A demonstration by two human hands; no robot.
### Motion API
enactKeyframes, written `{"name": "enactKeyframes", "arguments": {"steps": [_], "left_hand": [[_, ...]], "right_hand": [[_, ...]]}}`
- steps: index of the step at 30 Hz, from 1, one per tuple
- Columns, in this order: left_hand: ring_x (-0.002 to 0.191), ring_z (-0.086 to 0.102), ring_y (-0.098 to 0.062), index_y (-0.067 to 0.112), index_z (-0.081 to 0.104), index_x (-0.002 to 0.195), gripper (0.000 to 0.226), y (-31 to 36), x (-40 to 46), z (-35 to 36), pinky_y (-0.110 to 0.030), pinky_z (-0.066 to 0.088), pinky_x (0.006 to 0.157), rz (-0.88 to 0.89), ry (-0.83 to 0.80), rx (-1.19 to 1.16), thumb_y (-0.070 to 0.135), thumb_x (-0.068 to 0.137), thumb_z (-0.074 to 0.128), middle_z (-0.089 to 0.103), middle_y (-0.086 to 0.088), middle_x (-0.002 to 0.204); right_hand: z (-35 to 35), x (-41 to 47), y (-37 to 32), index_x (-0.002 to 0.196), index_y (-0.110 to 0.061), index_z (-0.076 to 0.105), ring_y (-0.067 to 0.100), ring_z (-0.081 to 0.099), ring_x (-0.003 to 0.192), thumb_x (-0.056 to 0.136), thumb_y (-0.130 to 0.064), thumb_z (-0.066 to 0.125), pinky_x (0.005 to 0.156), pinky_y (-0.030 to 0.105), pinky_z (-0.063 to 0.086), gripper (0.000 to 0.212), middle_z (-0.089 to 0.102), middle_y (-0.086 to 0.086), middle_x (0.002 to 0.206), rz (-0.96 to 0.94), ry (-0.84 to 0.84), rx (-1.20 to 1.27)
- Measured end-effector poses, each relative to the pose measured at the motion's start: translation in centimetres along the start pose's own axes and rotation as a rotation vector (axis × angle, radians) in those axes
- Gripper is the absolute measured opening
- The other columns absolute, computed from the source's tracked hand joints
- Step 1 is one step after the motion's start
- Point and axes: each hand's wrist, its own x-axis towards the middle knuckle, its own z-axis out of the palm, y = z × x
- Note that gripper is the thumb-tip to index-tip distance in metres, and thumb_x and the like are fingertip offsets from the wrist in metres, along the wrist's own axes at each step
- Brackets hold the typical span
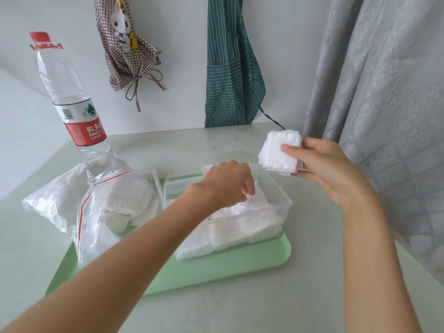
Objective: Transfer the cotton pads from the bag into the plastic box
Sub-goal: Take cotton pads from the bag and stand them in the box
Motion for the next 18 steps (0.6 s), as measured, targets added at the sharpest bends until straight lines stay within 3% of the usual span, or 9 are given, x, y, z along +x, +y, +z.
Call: {"name": "enactKeyframes", "arguments": {"steps": [4, 7, 9, 11, 13, 15, 18], "left_hand": [[0.104, 0.061, -0.015, 0.029, 0.070, 0.105, 0.029, -0.3, 0.2, 1.2, -0.025, 0.042, 0.081, 0.014, -0.087, 0.074, 0.010, 0.086, 0.057, 0.069, 0.008, 0.106], [0.111, 0.058, -0.013, 0.027, 0.066, 0.114, 0.029, -0.6, 0.0, 0.7, -0.026, 0.043, 0.091, -0.003, -0.169, 0.005, 0.015, 0.090, 0.055, 0.066, 0.008, 0.117], [0.108, 0.060, -0.014, 0.019, 0.067, 0.114, 0.025, -0.9, -0.3, -0.7, -0.030, 0.045, 0.096, -0.082, -0.077, -0.234, 0.020, 0.094, 0.052, 0.067, 0.004, 0.116], [0.098, 0.064, -0.017, 0.010, 0.065, 0.107, 0.030, -0.8, -1.2, -2.3, -0.035, 0.051, 0.091, -0.204, 0.055, -0.701, 0.029, 0.099, 0.044, 0.069, -0.002, 0.104], [0.092, 0.068, -0.014, 0.012, 0.063, 0.099, 0.039, -0.6, -2.3, -3.2, -0.032, 0.056, 0.083, -0.247, 0.096, -1.077, 0.042, 0.098, 0.039, 0.071, 0.000, 0.096], [0.091, 0.070, -0.011, 0.018, 0.066, 0.097, 0.035, -0.7, -3.3, -3.3, -0.029, 0.057, 0.082, -0.182, 0.094, -1.218, 0.044, 0.096, 0.043, 0.074, 0.003, 0.094], [0.090, 0.069, -0.010, 0.015, 0.069, 0.100, 0.018, -1.1, -4.3, -2.7, -0.024, 0.056, 0.083, -0.109, 0.155, -1.253, 0.024, 0.094, 0.055, 0.073, 0.006, 0.088]], "right_hand": [[0.2, 0.1, -0.1, 0.102, -0.019, 0.066, 0.008, 0.067, 0.083, 0.089, -0.015, 0.062, 0.064, 0.017, 0.056, 0.014, 0.071, -0.003, 0.094, 0.035, -0.027, 0.056], [0.5, 0.1, -0.1, 0.099, -0.017, 0.066, 0.008, 0.067, 0.077, 0.086, -0.015, 0.065, 0.060, 0.017, 0.055, 0.013, 0.071, -0.002, 0.089, 0.075, -0.063, 0.122], [0.7, 0.0, -0.1, 0.096, -0.016, 0.067, 0.006, 0.068, 0.071, 0.083, -0.016, 0.067, 0.058, 0.017, 0.053, 0.013, 0.071, -0.002, 0.085, 0.090, -0.101, 0.156], [0.8, -0.1, -0.3, 0.095, -0.015, 0.069, 0.006, 0.068, 0.068, 0.074, -0.019, 0.071, 0.057, 0.017, 0.052, 0.021, 0.071, -0.002, 0.083, 0.090, -0.148, 0.233], [1.1, -0.3, -0.6, 0.095, -0.015, 0.070, 0.006, 0.068, 0.071, 0.066, -0.025, 0.071, 0.059, 0.017, 0.053, 0.030, 0.072, -0.003, 0.083, 0.074, -0.199, 0.302], [1.7, -0.4, -0.7, 0.098, -0.016, 0.071, 0.006, 0.068, 0.077, 0.069, -0.026, 0.072, 0.062, 0.016, 0.052, 0.030, 0.073, -0.004, 0.087, 0.045, -0.199, 0.284], [3.5, -0.2, -0.3, 0.100, -0.018, 0.070, 0.008, 0.067, 0.082, 0.075, -0.023, 0.076, 0.068, 0.019, 0.052, 0.027, 0.073, 0.000, 0.094, -0.023, -0.022, 0.145]]}}
